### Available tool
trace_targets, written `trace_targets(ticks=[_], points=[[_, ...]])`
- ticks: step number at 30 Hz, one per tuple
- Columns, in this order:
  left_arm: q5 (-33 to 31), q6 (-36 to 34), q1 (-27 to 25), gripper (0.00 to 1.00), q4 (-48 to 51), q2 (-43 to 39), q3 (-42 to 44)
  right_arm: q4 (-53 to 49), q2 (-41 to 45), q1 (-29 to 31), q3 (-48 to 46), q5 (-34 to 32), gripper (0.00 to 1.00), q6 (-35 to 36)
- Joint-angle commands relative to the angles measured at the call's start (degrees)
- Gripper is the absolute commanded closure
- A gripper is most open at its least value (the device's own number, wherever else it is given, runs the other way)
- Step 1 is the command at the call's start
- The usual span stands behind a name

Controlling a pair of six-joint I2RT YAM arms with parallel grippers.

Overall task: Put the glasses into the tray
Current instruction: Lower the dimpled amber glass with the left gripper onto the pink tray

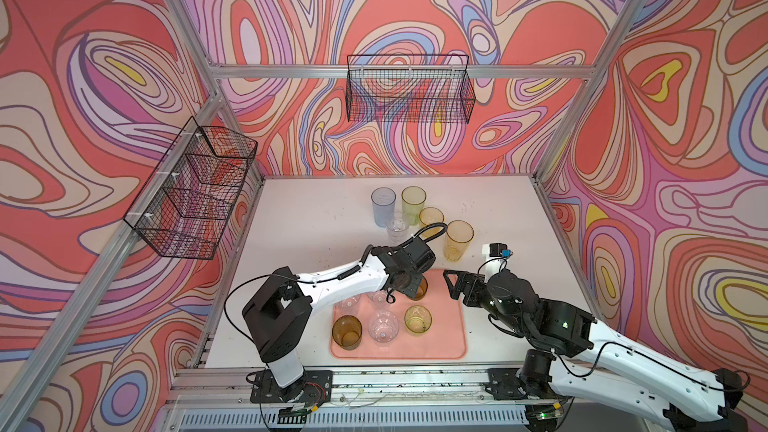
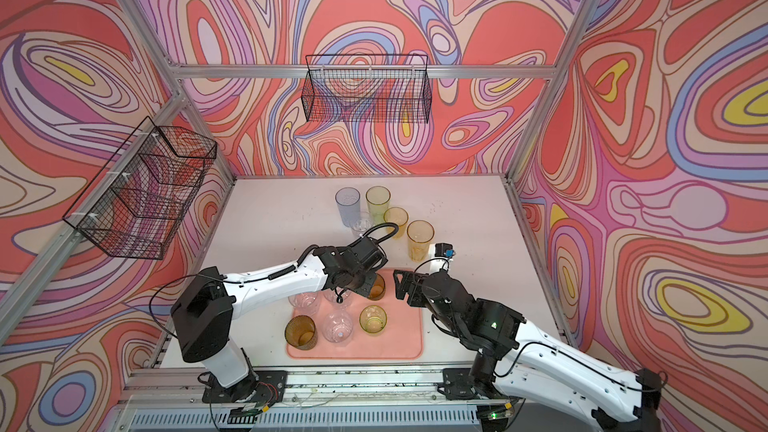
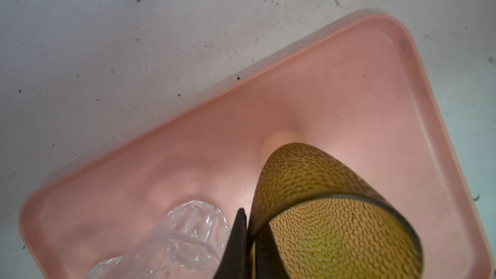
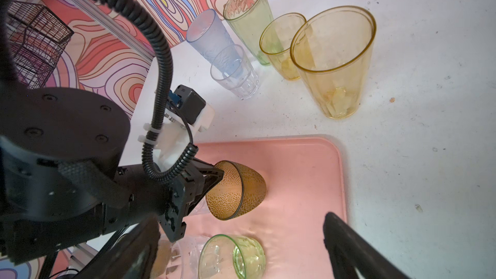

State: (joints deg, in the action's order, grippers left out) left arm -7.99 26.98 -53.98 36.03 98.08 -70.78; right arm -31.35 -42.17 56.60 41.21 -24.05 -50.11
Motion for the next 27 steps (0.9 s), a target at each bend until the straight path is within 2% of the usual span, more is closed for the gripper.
trace_targets(ticks=[1,20,23,27], points=[[-0.36,-0.18,-0.53,1.00,1.45,-0.25,-0.95,-0.36,0.07,-0.15,-0.32,-0.39,0.02,-0.26],[-0.11,-0.20,-0.61,1.00,1.85,0.38,-1.46,-1.03,0.25,-0.16,-0.45,-1.01,0.02,-0.52],[-0.18,-0.29,-0.67,0.94,1.68,0.35,-1.46,-0.95,0.16,-0.17,-0.60,-1.00,0.02,-0.54],[-0.15,-0.35,-0.69,0.93,1.69,0.34,-1.55,-0.90,-0.10,-0.14,-0.59,-1.00,0.02,-0.60]])
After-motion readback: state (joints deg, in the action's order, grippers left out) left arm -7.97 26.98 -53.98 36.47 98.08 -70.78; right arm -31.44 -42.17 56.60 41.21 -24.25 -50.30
